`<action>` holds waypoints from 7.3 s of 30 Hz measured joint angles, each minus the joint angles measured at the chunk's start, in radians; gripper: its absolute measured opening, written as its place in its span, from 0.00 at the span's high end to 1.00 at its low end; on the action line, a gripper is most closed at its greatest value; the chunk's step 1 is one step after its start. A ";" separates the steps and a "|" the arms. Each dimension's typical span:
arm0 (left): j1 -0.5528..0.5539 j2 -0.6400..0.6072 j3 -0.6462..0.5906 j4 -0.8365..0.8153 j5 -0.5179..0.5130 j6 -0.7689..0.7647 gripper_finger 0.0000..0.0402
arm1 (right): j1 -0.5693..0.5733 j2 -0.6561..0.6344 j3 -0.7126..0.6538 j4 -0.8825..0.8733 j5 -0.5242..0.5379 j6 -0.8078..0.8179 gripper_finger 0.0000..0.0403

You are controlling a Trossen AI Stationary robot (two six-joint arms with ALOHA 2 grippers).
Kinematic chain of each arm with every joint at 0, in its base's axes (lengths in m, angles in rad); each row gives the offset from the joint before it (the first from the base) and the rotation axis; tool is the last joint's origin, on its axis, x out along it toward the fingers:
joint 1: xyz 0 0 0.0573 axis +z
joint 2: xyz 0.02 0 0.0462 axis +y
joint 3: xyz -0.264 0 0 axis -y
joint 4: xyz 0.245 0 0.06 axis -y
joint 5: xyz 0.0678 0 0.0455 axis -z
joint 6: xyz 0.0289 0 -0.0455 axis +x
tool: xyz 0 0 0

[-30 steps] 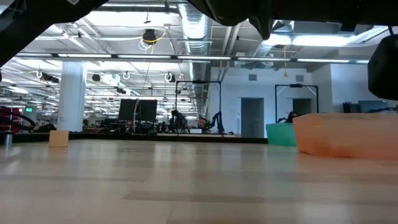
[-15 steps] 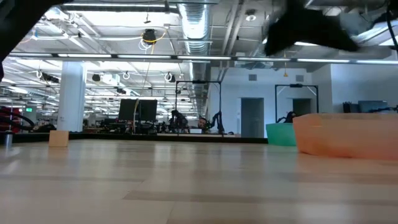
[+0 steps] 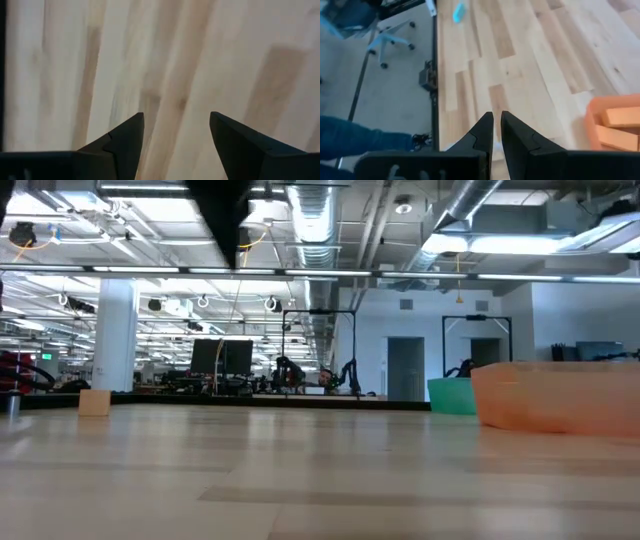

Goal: Sort & place blocks by color
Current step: Put the orange block into the orange bin, then put the blue block into the blue bin

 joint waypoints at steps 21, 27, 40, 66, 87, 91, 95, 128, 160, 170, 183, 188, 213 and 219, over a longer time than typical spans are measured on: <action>0.596 -0.819 -1.051 0.357 0.375 0.069 0.22 | -0.245 0.000 0.000 0.038 -0.032 -0.003 0.85; 0.595 -0.743 -1.085 0.410 0.322 0.128 0.17 | -0.277 0.000 0.000 0.063 -0.034 -0.003 0.85; 0.507 -0.568 -1.110 0.520 0.333 0.065 0.17 | -0.281 0.000 0.000 0.058 -0.034 -0.007 0.85; 0.375 -0.466 -0.940 0.919 0.349 -0.116 0.75 | -0.181 0.000 0.000 0.038 -0.114 -0.014 0.85; 0.283 0.362 -0.095 1.501 0.387 -0.155 0.75 | -0.128 0.000 0.000 0.065 -0.107 0.005 0.85; 0.295 0.505 0.163 1.341 0.387 -0.090 0.75 | -0.128 0.000 0.000 0.066 -0.107 0.005 0.85; 0.298 0.627 0.393 1.196 0.352 -0.055 0.75 | -0.128 0.000 0.000 0.066 -0.107 0.006 0.85; 0.242 0.567 0.627 0.559 0.430 0.236 0.16 | -0.128 0.000 0.000 0.085 -0.108 -0.012 0.85; -0.493 -0.086 -0.337 0.383 0.328 -0.006 0.19 | -0.136 0.107 0.000 0.194 -0.108 -0.135 0.85; -0.635 -0.120 -0.670 0.724 0.283 -0.059 0.29 | -0.172 0.106 0.000 0.192 -0.126 -0.070 0.85; -0.654 -0.121 -0.772 0.877 0.245 -0.040 0.55 | -0.248 0.106 0.000 0.192 -0.137 -0.044 0.85; -0.645 -0.134 -0.768 0.861 0.214 -0.037 0.87 | -0.263 0.105 0.000 0.192 -0.138 -0.043 0.85; 0.303 -0.204 -0.766 1.743 0.162 -0.195 0.93 | -0.433 -0.204 0.000 -0.156 0.062 -0.393 0.85; 0.452 -0.038 -0.754 2.061 0.188 -0.529 0.93 | -0.594 -0.283 0.000 -0.159 0.130 -0.551 0.85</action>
